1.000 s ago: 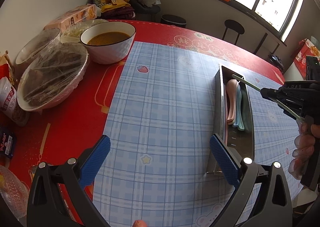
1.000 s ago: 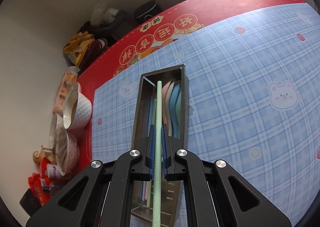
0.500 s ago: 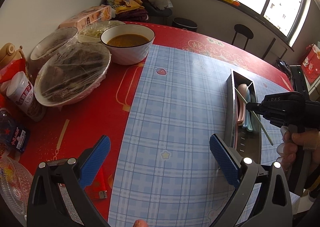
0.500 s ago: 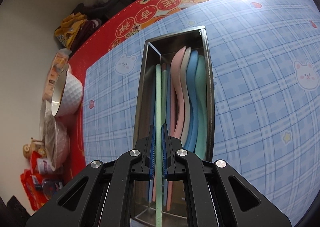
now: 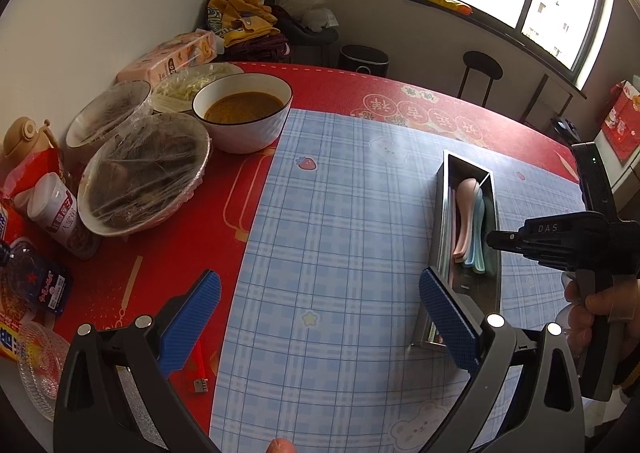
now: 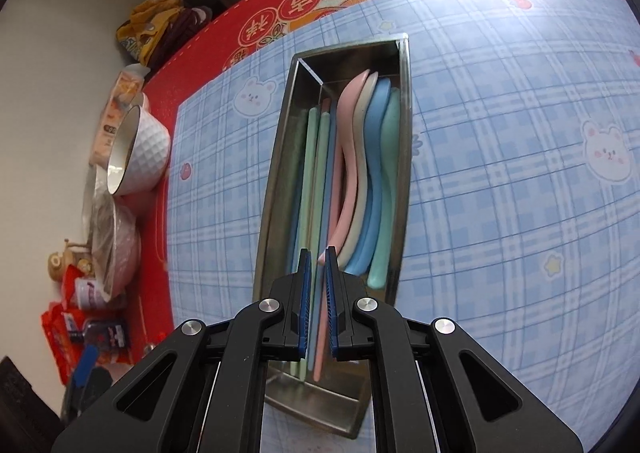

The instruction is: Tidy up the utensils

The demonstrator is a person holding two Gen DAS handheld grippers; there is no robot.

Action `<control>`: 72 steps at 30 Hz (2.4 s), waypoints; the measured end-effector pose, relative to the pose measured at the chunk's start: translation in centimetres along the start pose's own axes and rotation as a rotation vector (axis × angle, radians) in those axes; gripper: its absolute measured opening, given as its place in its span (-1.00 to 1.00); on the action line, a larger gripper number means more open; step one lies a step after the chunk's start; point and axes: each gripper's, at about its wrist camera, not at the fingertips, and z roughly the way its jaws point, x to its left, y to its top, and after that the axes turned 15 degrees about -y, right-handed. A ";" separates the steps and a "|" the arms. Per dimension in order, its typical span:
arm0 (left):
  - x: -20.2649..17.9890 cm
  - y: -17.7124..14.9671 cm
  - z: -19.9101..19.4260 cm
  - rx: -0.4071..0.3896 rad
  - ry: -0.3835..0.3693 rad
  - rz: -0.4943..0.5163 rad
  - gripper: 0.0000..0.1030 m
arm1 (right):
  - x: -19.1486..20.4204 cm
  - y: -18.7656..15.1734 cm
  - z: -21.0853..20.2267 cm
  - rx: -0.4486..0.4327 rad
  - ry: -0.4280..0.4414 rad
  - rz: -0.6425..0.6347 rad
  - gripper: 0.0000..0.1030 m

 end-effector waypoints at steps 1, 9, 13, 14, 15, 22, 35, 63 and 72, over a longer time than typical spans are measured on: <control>-0.5 0.3 -0.3 -0.009 0.000 0.004 0.88 | -0.3 0.0 -0.7 -0.018 -0.009 -0.027 -0.84; -5.9 2.8 -3.1 -0.110 -0.025 0.076 0.88 | -3.4 -0.8 -9.8 -0.275 -0.045 -0.223 0.21; -9.7 4.2 -4.9 -0.171 -0.056 0.134 0.88 | -5.9 -1.5 -15.1 -0.402 -0.036 -0.261 0.56; -10.7 4.5 -5.4 -0.189 -0.062 0.150 0.88 | -6.6 -1.7 -16.4 -0.435 -0.046 -0.264 0.68; -11.8 4.7 -6.0 -0.209 -0.066 0.164 0.88 | -7.3 -2.0 -17.7 -0.474 -0.050 -0.263 0.71; -19.1 5.5 -10.2 -0.350 -0.072 0.276 0.88 | -12.3 -4.0 -26.0 -0.680 -0.068 -0.199 0.71; -26.7 5.8 -13.6 -0.458 -0.103 0.372 0.88 | -18.5 -7.2 -35.3 -0.899 -0.125 -0.077 0.71; -28.5 6.2 -12.9 -0.446 -0.131 0.394 0.88 | -19.8 -7.6 -36.7 -0.941 -0.189 -0.050 0.71; -28.2 6.2 -12.7 -0.434 -0.129 0.390 0.88 | -19.9 -7.5 -36.7 -0.936 -0.189 -0.043 0.71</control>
